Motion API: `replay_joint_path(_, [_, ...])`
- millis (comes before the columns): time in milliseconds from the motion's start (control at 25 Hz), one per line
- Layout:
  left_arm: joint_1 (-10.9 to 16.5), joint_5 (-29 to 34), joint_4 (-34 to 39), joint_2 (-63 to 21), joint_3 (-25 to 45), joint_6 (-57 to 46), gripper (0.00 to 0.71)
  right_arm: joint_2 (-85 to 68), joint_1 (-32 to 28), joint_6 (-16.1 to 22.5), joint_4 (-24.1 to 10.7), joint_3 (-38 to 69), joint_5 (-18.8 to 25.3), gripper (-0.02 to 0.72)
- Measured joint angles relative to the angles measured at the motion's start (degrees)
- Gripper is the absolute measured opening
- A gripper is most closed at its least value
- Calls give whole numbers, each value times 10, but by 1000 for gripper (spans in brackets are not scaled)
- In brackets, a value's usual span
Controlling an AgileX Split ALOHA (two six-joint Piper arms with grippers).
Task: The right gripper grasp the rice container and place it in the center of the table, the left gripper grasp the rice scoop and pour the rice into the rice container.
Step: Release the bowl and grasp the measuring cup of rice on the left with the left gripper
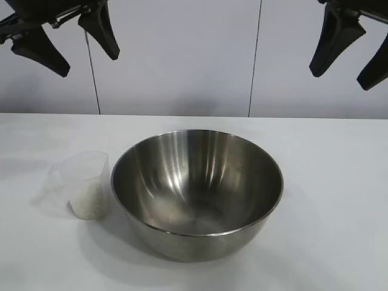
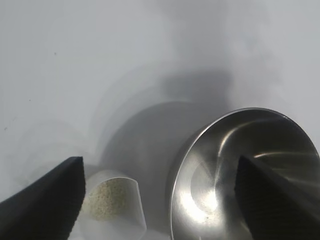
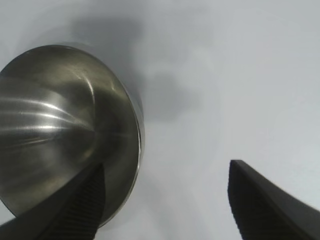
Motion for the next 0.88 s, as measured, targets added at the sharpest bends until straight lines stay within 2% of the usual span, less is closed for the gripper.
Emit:
replay_joint_path(280, [1, 62, 92, 0, 0, 1, 594, 0, 0, 0, 1, 0, -1, 483])
replay_joint_path(480, [1, 64, 104, 0, 0, 1, 594, 0, 0, 0, 2, 0, -1, 483])
replay_joint_path(720, [1, 33, 126, -5, 0, 17, 594, 0, 0, 0, 2, 0, -1, 483])
replay_joint_path(880, [1, -17, 167, -53, 9, 23, 594, 0, 0, 0, 2, 0, -1, 483])
